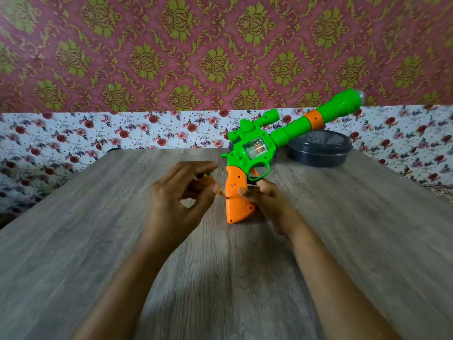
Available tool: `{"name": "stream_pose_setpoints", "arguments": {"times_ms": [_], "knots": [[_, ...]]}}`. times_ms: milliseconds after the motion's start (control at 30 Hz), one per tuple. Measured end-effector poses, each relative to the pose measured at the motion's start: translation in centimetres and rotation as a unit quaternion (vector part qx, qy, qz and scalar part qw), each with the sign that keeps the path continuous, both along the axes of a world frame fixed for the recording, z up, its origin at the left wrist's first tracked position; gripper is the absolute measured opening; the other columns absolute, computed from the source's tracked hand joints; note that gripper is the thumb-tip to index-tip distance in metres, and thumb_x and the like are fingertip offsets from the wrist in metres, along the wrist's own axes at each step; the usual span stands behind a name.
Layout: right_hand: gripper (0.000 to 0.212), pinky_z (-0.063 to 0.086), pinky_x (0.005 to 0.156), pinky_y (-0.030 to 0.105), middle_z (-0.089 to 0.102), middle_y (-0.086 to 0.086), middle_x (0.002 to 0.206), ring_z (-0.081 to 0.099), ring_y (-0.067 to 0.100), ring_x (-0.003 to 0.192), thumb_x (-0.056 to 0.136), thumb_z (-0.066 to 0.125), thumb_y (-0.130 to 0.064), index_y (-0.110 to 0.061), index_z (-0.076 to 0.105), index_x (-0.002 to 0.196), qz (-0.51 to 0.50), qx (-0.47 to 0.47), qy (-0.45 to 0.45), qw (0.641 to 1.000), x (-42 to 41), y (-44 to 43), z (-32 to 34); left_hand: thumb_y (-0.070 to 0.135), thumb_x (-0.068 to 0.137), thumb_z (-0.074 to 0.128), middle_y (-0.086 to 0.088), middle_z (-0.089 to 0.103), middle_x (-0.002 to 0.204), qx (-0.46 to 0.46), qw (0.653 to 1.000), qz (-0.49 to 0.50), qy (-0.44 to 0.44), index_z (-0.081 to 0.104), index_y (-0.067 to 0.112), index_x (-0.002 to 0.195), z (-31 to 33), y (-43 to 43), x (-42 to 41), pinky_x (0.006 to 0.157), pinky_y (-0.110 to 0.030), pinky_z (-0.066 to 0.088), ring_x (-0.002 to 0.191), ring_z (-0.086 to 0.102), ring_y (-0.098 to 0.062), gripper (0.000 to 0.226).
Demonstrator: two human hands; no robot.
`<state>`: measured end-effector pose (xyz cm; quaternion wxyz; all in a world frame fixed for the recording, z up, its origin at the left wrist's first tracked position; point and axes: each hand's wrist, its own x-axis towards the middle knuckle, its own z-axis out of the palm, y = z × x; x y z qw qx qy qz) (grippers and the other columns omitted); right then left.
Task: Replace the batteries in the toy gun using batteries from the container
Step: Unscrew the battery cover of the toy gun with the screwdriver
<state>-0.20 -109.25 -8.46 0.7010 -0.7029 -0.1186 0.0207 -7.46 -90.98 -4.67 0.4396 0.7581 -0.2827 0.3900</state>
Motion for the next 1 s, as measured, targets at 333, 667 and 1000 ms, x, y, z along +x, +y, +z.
{"name": "stream_pose_setpoints", "arguments": {"times_ms": [333, 667, 1000], "knots": [[0.029, 0.053, 0.065, 0.015, 0.065, 0.007, 0.108, 0.062, 0.01, 0.087, 0.089, 0.056, -0.011, -0.01, 0.056, 0.118, 0.003, -0.006, -0.007, 1.0, 0.26, 0.15, -0.04, 0.034, 0.076, 0.066, 0.012, 0.064, 0.086, 0.001, 1.0, -0.003, -0.004, 0.06, 0.019, 0.094, 0.2, 0.09, -0.17, 0.059, -0.015, 0.054, 0.069, 0.065, -0.002, 0.023], [0.034, 0.054, 0.083, 0.04, 0.065, 0.008, 0.113, 0.062, 0.02, 0.099, 0.089, 0.058, -0.017, -0.012, 0.055, 0.122, -0.003, -0.018, 0.006, 1.0, 0.04, 0.0, 0.04, 0.021, 0.076, 0.072, 0.012, 0.061, 0.085, -0.023, 0.999, 0.022, -0.017, 0.052, 0.044, 0.099, 0.21, -0.01, 0.07, 0.06, -0.008, 0.048, 0.067, 0.065, -0.003, 0.038], [0.029, 0.049, 0.087, 0.038, 0.065, 0.006, 0.108, 0.06, 0.019, 0.098, 0.088, 0.058, -0.015, -0.013, 0.057, 0.117, -0.019, -0.024, 0.008, 0.999, -0.05, 0.16, 0.19, 0.021, 0.086, 0.059, 0.006, 0.067, 0.093, 0.013, 0.999, -0.001, -0.031, 0.058, 0.019, 0.114, 0.21, 0.11, -0.13, 0.064, -0.018, 0.056, 0.074, 0.069, -0.001, 0.028]]}}
